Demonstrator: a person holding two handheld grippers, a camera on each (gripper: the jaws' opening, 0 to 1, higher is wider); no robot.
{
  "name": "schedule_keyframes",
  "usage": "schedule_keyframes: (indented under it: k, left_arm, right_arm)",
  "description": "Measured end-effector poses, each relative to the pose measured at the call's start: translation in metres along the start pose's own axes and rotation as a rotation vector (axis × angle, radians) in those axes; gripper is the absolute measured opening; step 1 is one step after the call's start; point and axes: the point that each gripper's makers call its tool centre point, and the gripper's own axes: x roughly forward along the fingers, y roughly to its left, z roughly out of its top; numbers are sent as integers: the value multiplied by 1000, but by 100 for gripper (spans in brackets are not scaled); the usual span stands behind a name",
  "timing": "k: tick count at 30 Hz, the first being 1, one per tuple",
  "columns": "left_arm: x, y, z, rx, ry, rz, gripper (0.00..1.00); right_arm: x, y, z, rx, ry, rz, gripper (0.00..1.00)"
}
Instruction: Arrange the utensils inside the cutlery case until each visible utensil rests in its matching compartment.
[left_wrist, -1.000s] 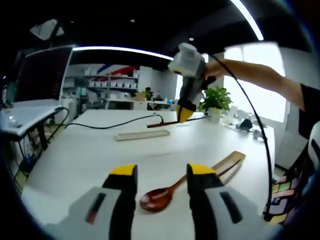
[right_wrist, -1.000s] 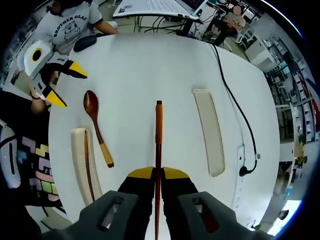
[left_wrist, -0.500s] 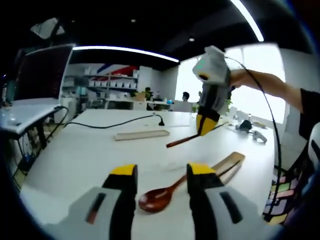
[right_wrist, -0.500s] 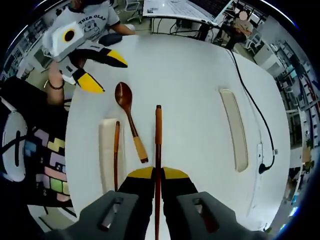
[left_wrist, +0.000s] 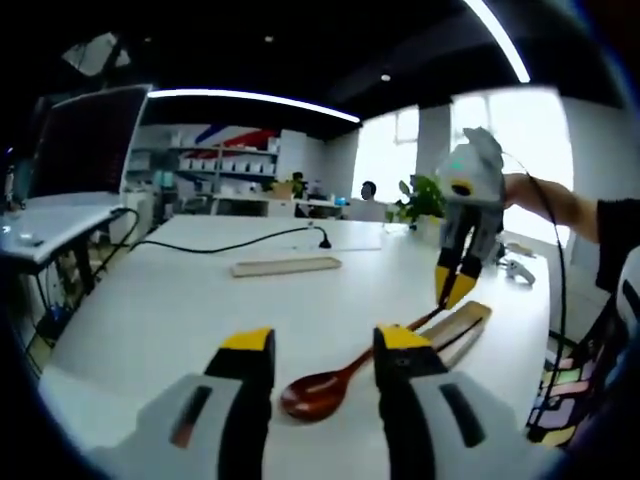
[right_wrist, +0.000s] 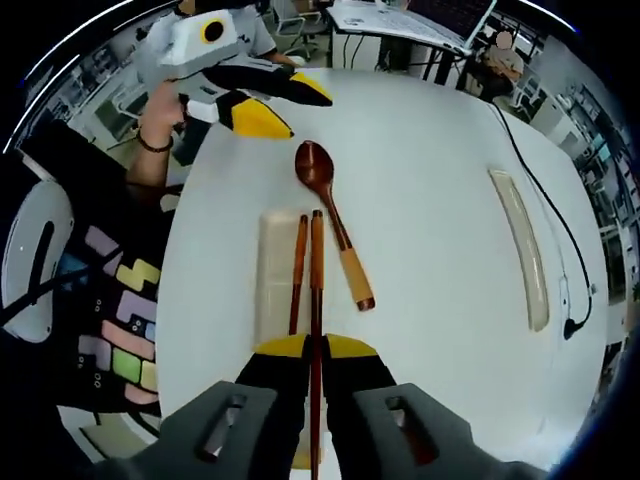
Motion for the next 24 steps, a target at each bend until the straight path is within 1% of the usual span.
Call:
schedule_keyframes:
  k: [4,7,9,14,18,24]
  left_arm:
    - [0,4,-4,-7,9,8,41]
    - [0,5,-5,-9,11,15,41]
    - [0,5,-5,-12,11,18,41]
    - [1,2,-5,-10,11,14,41]
    - [2,3,-7,-12,20,17,41]
    - [-1,6,-8,-13,23,15,41]
  right_arm:
    - [8,8,-4,-15,-19,15,2]
    - [10,13,-3,0,-53,35,2]
    - [12,16,-3,6,-62,42,3]
    - [20,26,-5,3,-64,58,3]
    - [26,33,-7,35,-73,64,3]
    - [28,36,-7,65,-88,67,3]
